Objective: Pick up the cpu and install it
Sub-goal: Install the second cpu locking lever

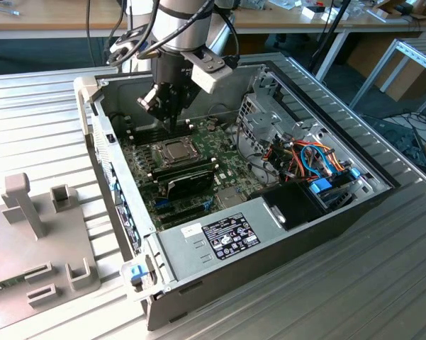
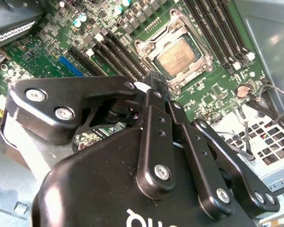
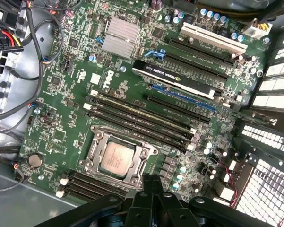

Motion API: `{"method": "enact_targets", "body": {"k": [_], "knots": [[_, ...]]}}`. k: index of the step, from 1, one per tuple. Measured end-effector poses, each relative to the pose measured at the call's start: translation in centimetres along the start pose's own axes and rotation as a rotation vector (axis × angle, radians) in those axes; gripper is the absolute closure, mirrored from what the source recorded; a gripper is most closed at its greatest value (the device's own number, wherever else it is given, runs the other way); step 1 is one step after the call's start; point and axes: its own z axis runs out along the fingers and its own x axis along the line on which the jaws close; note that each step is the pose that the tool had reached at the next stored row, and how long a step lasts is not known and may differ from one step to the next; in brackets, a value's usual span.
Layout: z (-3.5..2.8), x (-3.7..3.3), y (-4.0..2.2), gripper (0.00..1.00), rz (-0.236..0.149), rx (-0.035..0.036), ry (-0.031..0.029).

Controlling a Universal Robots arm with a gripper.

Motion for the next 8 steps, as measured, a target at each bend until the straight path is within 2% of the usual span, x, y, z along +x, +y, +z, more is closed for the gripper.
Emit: {"method": "enact_targets", "body": {"k": [8], "knots": [[0.01,0.14,0.05,0.89,-0.017,0.0012,-0.0008]]}}
